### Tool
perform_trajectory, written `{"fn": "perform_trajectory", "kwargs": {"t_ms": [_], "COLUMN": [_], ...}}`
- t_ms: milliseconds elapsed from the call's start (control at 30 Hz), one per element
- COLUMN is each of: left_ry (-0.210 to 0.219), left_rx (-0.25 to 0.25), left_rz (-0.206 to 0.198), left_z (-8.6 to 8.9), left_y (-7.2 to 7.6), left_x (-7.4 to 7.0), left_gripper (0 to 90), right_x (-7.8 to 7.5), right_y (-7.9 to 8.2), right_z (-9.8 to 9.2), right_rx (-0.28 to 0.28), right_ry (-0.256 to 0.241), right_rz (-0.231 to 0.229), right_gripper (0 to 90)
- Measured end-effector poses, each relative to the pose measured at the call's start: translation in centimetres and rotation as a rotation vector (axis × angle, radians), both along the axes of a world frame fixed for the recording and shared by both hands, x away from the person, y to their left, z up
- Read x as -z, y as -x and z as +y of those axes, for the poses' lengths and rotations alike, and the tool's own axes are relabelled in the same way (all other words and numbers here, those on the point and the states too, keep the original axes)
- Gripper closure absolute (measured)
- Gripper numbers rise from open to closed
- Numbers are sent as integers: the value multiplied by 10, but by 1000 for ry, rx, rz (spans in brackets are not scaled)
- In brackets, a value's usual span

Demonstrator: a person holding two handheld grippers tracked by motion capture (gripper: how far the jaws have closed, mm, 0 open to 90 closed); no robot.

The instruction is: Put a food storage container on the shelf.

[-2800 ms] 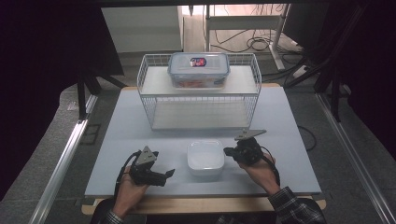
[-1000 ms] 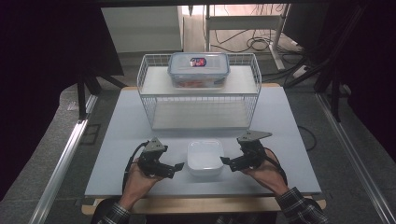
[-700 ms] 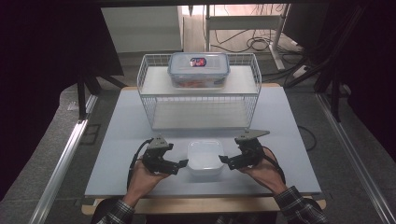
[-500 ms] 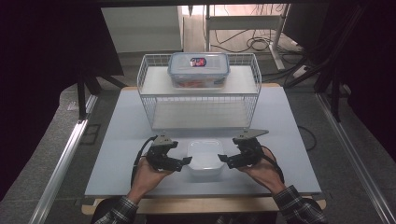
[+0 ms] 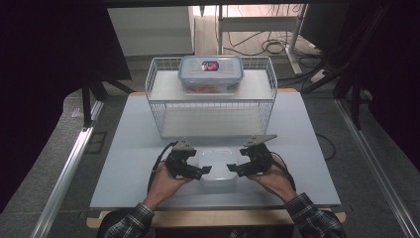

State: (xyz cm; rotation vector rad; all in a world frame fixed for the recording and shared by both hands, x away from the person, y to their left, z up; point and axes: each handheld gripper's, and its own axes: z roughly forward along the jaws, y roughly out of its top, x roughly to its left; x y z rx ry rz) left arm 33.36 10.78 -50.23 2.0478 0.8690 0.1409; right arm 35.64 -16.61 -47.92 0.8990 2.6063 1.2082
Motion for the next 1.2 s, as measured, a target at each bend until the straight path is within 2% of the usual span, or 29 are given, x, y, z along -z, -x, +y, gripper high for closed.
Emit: {"fn": "perform_trajectory", "kwargs": {"t_ms": [67, 200, 233, 267, 300, 333, 433, 500, 533, 633, 667, 767, 800, 900, 967, 1100, 1200], "left_ry": [27, 62, 87, 103, 103, 98, 96, 102, 104, 106, 101, 111, 121, 99, 110, 148, 133], "left_rx": [18, 20, 24, 43, 43, 46, 40, 30, 28, 10, -7, -36, -54, -100, -127, -144, -155], "left_rz": [20, 56, 87, 119, 119, 133, 144, 153, 155, 133, 122, 132, 130, 86, 85, 113, 104], "left_z": [0, 3, 4, 6, 6, 7, 8, 10, 12, 16, 16, 15, 16, 14, 15, 20, 19], "left_y": [0, 3, 4, 6, 6, 9, 13, 17, 19, 27, 30, 30, 30, 31, 30, 27, 28], "left_x": [2, 5, 6, 8, 8, 7, 6, 5, 4, 1, -2, -3, -3, -7, -7, -4, -4], "left_gripper": [126, 150, 175, 178, 181, 191, 249, 310, 310, 423, 516, 542, 573, 666, 737, 774, 781], "right_x": [3, 4, 4, 5, 5, 6, 5, 2, 2, 1, -1, -1, -1, -4, -5, -4, -5], "right_y": [0, 2, 3, 4, 4, 7, 11, 16, 16, 20, 22, 22, 22, 21, 21, 21, 23], "right_z": [2, 1, 1, -1, -1, -2, -3, -7, -7, -14, -18, -20, -21, -25, -27, -25, -22], "right_rx": [-4, -14, -5, -14, -14, -12, -1, 22, 22, 44, 66, 87, 97, 122, 131, 131, 130], "right_ry": [3, -22, -25, -35, -35, -41, -41, -52, -52, -76, -94, -118, -123, -154, -162, -153, -141], "right_rz": [20, 80, 92, 141, 141, 162, 177, 184, 184, 194, 205, 222, 224, 210, 191, 155, 123], "right_gripper": [188, 228, 230, 240, 240, 253, 290, 389, 389, 509, 569, 594, 615, 716, 775, 787, 789]}}
